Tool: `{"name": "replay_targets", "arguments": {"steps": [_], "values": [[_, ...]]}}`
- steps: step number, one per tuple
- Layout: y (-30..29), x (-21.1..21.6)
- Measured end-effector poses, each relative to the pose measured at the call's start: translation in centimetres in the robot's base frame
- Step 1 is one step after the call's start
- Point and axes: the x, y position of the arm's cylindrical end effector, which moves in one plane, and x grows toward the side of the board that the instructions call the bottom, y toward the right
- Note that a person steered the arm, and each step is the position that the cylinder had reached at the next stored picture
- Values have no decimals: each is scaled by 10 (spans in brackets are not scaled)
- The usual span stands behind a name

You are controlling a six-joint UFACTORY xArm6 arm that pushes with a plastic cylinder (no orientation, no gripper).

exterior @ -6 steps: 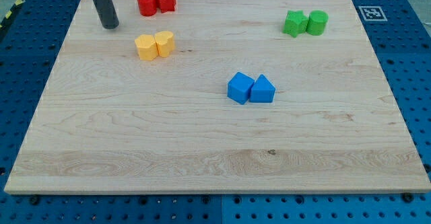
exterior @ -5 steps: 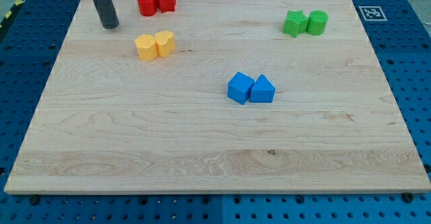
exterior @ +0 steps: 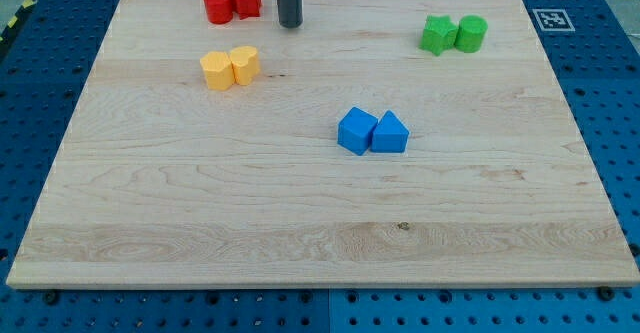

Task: Push the red blocks towards the top left

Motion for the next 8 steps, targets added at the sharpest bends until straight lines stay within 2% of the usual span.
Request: {"name": "replay_targets", "arguments": {"steps": [2,6,8], "values": [[0,-22],[-76,-23],[-76,-22]]}}
